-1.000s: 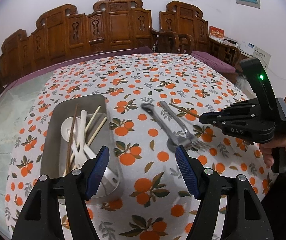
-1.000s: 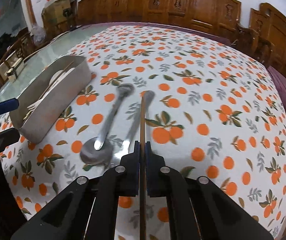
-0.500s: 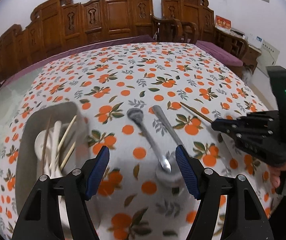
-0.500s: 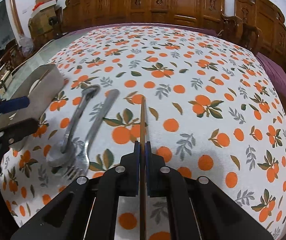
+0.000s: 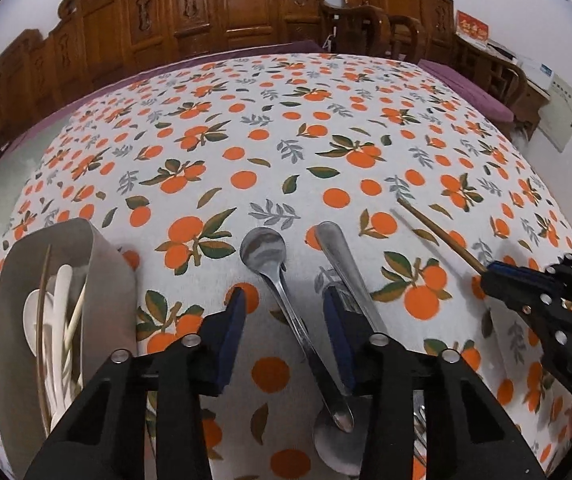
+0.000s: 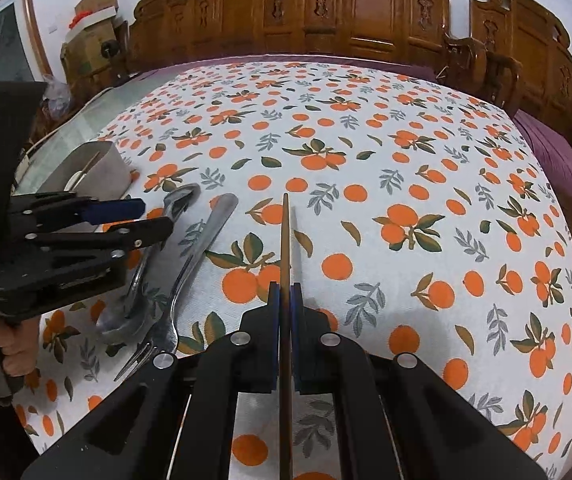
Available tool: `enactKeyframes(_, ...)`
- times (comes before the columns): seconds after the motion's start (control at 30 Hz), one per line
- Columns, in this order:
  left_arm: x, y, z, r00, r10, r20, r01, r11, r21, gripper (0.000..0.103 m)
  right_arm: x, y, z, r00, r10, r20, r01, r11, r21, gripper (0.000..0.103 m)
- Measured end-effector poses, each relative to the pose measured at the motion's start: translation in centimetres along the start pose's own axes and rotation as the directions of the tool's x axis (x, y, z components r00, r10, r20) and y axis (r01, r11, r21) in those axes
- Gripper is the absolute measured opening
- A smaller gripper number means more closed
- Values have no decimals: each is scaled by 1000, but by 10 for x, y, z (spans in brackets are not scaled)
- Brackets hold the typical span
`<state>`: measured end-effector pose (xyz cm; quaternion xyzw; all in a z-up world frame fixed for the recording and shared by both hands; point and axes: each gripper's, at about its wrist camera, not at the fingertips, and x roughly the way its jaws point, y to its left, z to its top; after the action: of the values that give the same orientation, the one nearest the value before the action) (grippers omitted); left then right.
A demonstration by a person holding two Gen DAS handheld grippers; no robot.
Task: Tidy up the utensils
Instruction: 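Grasp a metal spoon by its handle with the left gripper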
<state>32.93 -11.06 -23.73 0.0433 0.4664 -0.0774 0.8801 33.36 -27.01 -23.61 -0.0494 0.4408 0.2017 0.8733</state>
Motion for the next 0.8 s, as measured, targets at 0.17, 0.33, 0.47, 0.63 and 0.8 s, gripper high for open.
enactKeyframes(0.17, 8, 5, 0, 1000, 10, -18, -10, 1000, -19, 24, -1, 1, 0, 1000, 2, 3, -2, 1000, -3, 6)
enactKeyframes(0.33, 6, 11, -2, 1000, -6, -19, 5, 999, -41, 8, 0, 4, 0, 1000, 1, 1, -1, 1000, -10, 6)
enactKeyframes(0.47, 6, 13, -4, 1000, -12, -23, 11, 999, -42, 3, 3, 5, 0, 1000, -3, -5, 3, 1000, -17, 6)
enactKeyframes(0.63, 5, 12, -6, 1000, 2, -17, -3, 1000, -29, 2, 4, 7, -1, 1000, -3, -8, 3, 1000, -25, 6)
enactKeyframes(0.8, -8, 15, -7, 1000, 3, 15, -2, 1000, -24, 2, 3, 12, 2, 1000, 4, -2, -4, 999, -31, 6)
